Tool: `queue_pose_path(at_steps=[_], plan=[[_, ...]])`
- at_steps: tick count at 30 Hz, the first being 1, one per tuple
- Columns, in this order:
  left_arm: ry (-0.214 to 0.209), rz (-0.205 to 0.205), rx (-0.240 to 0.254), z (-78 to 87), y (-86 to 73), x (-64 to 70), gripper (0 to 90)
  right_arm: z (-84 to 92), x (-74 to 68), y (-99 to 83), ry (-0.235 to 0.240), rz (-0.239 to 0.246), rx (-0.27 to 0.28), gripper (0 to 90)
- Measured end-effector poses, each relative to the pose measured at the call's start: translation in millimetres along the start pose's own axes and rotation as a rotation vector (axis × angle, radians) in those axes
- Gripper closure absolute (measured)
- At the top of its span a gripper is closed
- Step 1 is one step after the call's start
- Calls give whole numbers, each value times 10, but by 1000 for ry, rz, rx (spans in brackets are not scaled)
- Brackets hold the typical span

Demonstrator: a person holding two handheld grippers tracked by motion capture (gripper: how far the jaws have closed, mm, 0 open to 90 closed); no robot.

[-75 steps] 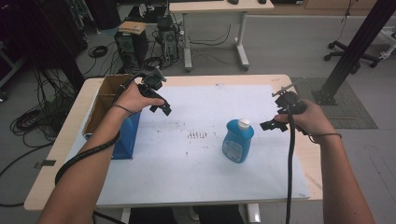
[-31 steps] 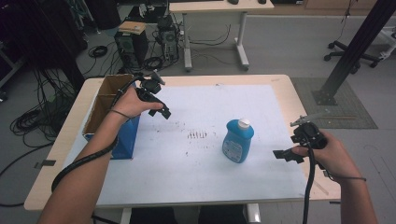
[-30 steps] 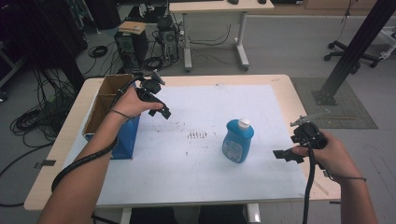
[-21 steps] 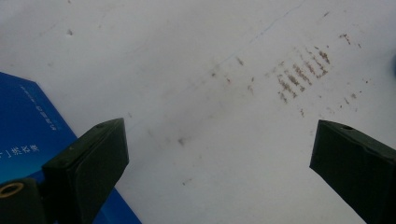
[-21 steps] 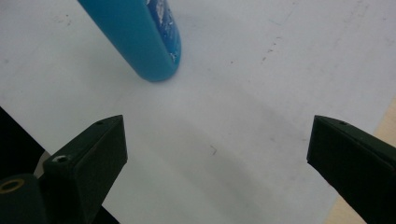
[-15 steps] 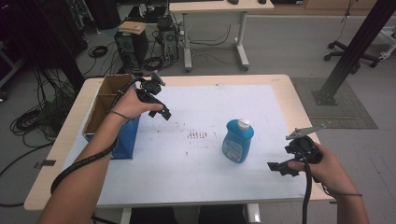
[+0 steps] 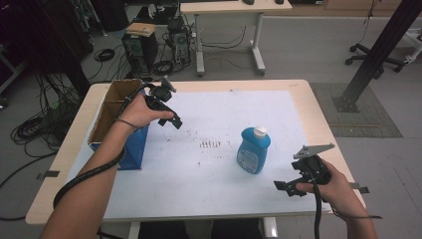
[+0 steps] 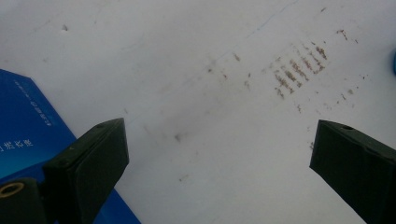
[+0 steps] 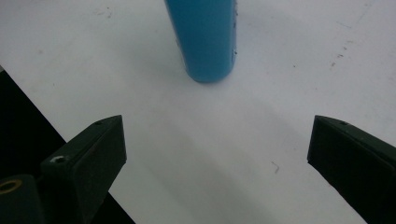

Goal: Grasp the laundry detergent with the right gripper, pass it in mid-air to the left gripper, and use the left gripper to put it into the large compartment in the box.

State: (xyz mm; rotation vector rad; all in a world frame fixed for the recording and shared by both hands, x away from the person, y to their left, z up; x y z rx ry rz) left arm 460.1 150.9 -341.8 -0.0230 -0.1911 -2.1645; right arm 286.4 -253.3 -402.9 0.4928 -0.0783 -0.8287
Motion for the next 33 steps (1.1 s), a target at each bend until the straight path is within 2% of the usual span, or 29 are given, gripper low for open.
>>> queue_pose_path(at_steps=[1, 3, 4, 9, 10, 14, 15, 18, 19, 33], plan=[[0, 0, 0, 0, 0, 0, 47, -41, -27, 14, 5, 5, 20, 44], [2, -3, -2, 6, -4, -4, 47, -41, -27, 14, 5, 5, 20, 44], [2, -3, -2, 6, -4, -4, 47, -78, -41, 24, 7, 9, 39, 44], [-8, 0, 4, 17, -7, 3, 47, -116, -51, 41, 8, 22, 67, 44], [-8, 0, 4, 17, -7, 3, 47, -156, -59, 65, 8, 38, 104, 44], [-12, -6, 3, 23, -6, 17, 47, -167, -60, 75, 9, 41, 120, 43], [-12, -6, 3, 23, -6, 17, 47, -207, -72, 106, 19, 51, 165, 43], [-13, -7, 0, 14, -7, 21, 47, -221, -77, 113, 22, 53, 175, 42], [-13, -7, 0, 14, -7, 21, 47, -274, -80, 133, 22, 54, 195, 42], [-23, -2, -5, -34, -22, 7, 47, -505, -71, 245, 39, 45, 280, 41]])
Point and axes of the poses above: each handheld gripper's, and its own axes: z roughly backward along the jaws, y roughly out of its top, x roughly to its right, the point moved 3 cm from there along -z, roughly forward along the jaws, and after that the axes turned 12 degrees about -x, right-handed, at the moved point
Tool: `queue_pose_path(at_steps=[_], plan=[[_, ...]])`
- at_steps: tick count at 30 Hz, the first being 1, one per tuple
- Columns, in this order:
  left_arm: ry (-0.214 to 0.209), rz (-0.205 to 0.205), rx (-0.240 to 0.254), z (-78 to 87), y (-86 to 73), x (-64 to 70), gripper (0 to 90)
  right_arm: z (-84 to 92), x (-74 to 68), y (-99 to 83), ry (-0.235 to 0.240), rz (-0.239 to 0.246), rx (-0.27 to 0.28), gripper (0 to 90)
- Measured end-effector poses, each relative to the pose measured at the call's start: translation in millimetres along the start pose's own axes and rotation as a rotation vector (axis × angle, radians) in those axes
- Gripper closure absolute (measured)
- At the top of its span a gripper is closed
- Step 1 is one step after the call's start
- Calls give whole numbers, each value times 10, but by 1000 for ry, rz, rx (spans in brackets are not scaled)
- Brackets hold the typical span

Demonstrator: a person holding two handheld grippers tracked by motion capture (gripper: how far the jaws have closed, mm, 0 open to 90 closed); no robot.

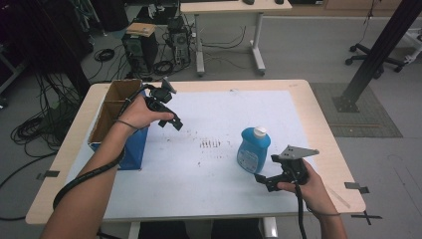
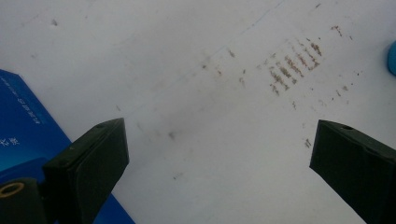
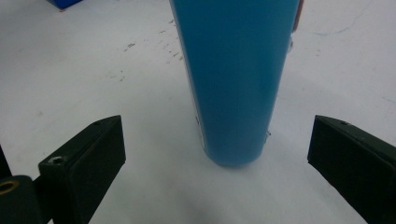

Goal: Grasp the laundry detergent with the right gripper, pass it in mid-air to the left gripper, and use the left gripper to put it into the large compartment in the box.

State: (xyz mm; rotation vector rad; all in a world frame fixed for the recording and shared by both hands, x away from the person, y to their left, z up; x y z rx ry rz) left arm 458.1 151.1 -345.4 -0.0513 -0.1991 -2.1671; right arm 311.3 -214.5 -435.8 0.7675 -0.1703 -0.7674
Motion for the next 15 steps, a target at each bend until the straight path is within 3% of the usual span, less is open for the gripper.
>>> queue_pose_path(at_steps=[15], plan=[[2, -5, 0, 5, -7, 1, 47, -158, 31, 33, -1, 1, 32, 39]])
Point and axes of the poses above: each handheld gripper's, and its own axes: z roughly backward along the jaws, y roughly out of its top, x roughly to its right, the point moved 3 cm from there along -z, roughly forward along the jaws, and after that the axes turned 12 degrees about -x, right-handed, at the moved point
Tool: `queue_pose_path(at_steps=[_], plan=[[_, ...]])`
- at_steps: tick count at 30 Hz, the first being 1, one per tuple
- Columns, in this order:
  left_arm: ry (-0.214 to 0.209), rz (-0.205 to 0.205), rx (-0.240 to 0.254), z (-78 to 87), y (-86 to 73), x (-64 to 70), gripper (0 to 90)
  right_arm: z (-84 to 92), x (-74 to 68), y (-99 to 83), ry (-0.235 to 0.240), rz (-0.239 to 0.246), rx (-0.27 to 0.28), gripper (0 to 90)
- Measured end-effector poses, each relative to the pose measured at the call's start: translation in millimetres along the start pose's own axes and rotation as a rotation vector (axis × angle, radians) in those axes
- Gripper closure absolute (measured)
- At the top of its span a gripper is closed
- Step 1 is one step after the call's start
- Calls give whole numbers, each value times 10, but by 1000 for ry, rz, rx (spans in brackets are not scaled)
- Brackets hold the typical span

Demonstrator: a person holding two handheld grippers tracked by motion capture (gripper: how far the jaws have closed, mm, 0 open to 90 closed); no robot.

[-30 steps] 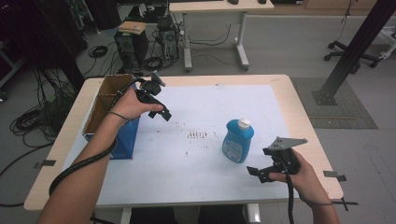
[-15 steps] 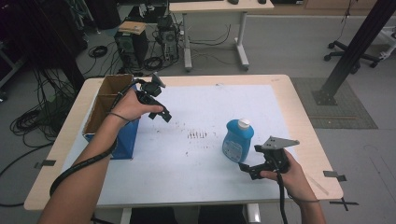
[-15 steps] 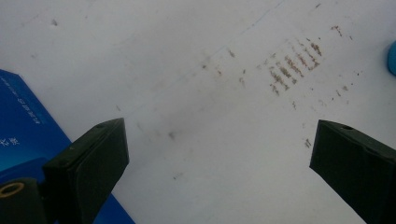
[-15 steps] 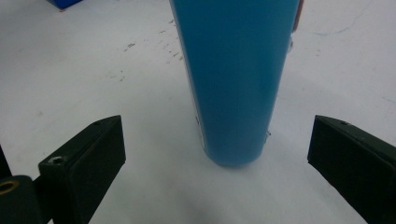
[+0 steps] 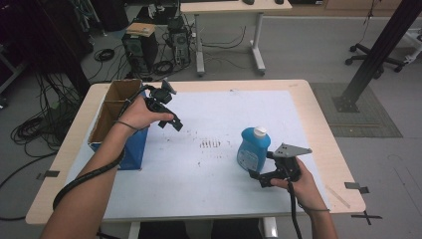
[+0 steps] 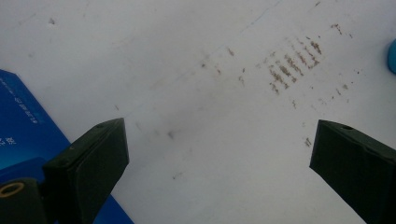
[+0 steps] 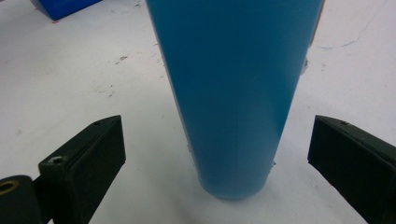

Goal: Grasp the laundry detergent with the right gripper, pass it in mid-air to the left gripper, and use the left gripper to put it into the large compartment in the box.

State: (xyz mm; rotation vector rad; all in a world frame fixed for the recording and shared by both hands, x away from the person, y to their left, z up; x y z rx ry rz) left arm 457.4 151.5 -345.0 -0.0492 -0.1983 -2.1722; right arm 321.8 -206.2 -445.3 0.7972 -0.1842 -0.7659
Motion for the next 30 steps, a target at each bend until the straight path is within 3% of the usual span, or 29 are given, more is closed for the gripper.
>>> queue_pose_path(at_steps=[12, 30], plan=[[0, 1, -2, -14, -13, -5, 47, -82, 24, -15, -2, -10, 32, 41], [1, 3, -3, -12, -28, -20, 49, -192, 13, 45, -15, 14, 93, 78]])
Point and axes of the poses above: each handheld gripper's, and its own axes: z roughly backward along the jaws, y roughly out of its top, x roughly to its right, the point moved 3 cm from there along -z, roughly forward along the jaws, and after that the axes turned 12 degrees about -x, right-handed, at the moved point
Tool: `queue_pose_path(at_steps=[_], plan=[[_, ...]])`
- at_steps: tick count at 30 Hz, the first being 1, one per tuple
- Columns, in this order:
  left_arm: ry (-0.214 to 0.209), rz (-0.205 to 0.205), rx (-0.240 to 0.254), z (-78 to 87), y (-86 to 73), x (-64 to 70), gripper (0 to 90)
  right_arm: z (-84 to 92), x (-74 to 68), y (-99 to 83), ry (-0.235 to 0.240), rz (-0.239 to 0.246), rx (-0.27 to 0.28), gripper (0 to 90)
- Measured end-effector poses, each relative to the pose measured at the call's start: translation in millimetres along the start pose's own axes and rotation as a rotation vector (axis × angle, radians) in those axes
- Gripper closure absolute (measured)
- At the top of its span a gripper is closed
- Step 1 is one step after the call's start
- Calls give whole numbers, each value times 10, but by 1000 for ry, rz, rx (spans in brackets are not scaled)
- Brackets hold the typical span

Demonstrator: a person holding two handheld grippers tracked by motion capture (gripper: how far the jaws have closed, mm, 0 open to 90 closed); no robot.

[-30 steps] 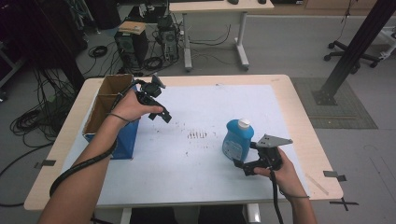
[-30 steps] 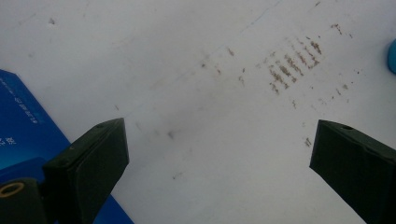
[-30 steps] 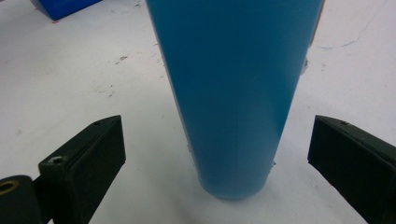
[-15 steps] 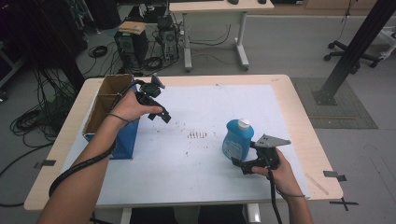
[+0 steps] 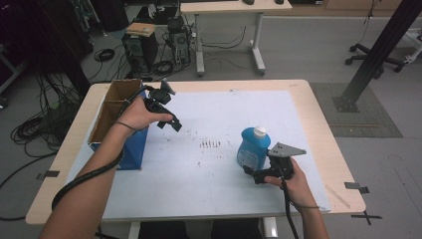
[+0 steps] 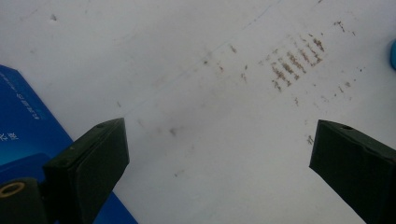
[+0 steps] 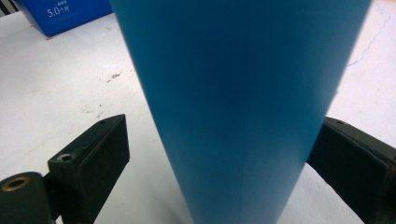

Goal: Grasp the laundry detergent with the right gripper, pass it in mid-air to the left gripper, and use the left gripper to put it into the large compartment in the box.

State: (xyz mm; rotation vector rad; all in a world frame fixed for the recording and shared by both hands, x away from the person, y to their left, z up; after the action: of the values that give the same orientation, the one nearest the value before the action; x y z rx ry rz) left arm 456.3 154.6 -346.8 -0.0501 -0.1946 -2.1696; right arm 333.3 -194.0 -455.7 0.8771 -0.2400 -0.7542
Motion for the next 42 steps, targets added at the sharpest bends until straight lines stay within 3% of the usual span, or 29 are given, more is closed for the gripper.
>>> queue_pose_path(at_steps=[42], plan=[[1, 2, -14, -8, 13, 25, 51, 0, 28, 25, -47, 46, 51, 274]])
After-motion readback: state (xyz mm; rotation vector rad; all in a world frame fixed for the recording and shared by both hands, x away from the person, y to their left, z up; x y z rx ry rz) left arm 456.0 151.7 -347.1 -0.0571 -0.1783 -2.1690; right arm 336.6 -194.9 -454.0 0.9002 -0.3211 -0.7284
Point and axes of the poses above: each handheld gripper's, and its own axes: z roughly backward along the jaws, y roughly out of its top, x roughly to its right, the point moved 3 cm from there along -z, roughly forward along the jaws, and after that the axes turned 12 degrees about -x, right-handed, at the moved point
